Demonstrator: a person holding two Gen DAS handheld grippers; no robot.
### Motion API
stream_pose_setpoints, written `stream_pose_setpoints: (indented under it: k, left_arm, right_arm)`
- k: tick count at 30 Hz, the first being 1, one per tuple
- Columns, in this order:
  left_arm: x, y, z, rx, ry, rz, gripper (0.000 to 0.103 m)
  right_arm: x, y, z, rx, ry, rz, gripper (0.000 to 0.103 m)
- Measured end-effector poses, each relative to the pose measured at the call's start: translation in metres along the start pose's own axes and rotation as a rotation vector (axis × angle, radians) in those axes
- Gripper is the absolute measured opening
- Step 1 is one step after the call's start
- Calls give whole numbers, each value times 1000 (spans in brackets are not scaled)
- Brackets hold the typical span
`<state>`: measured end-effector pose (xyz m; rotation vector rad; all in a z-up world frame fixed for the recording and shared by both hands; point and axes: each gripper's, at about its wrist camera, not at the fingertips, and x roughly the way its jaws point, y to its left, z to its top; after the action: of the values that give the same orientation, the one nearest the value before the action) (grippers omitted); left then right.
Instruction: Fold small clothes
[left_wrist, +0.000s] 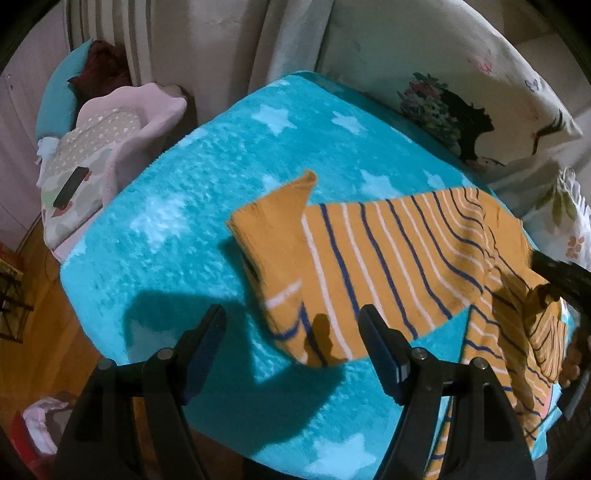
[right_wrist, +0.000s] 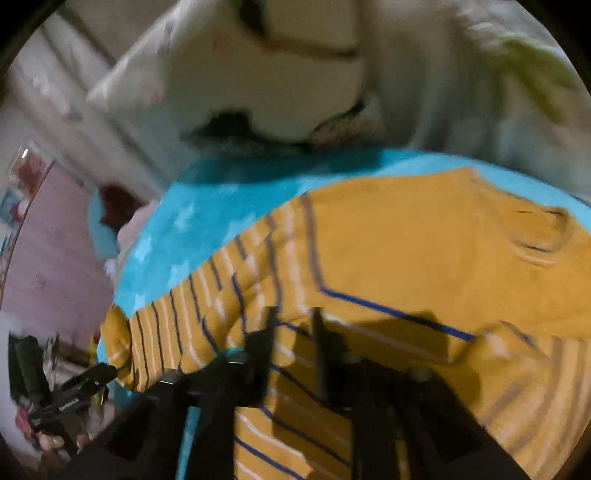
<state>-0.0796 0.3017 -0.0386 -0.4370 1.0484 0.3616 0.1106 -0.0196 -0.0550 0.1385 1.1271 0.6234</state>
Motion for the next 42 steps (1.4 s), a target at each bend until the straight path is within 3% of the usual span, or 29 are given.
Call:
stream_pose_setpoints:
  k: [3,6,10,14,15,17,20,25,28,31,33,37,39,40,42]
  left_arm:
    - [6,8,6,-19,7,-4,73]
    - [13,14,10,-34,11,-10,74]
    - [18,19,15,-61,23,-27,74]
    - [14,23,20,-59,1,-24,74]
    - [12,24,21,-59,-2,-23,74]
    - [10,29,21,-62,-6,-15,74]
    - [8,40,20,-76,-7,-9,74]
    - [5,49,18,-86,-23,-52,75]
    - [9,46,20,-86,-17,-88,82]
    - [20,37,23,-62,0,-95,83]
    - [29,32,26,-43,15,-90,84]
    - [49,24,32,-5,48,-25,83]
    - [50,25,37,-11,32,-9,54]
    - [49,28,40,-17,32,-25,21]
    - [48,39,49,-76,41,-63,15]
  right_arm:
    - [-40,-28,-18,52,-80,-137,45]
    - [-53,-50,-36,66,-62,-237,50]
    - [-36,-52,-48,64,-25,-258,52]
    - [-10,-50,-41,54,-28,-389,52]
    - [-6,-54,-39,69,-27,-375,50]
    - [8,-59,-33,91,-1,-353,22]
    - [20,-56,-23,64,13,-373,10]
    - [12,-30,-6,37,-36,-320,8]
    - [28,6,-4,-70,-15,-257,8]
    - [51,36,-8,-180,25,-296,18]
    - [50,44,-13,-170,9,-296,24]
    - [28,39,-28,-93,-15,-194,28]
    - [12,30,-36,-54,-38,-194,35]
    - [7,26,-39,-38,-47,-205,39]
    - [-7,13,-48,4,-68,-223,39]
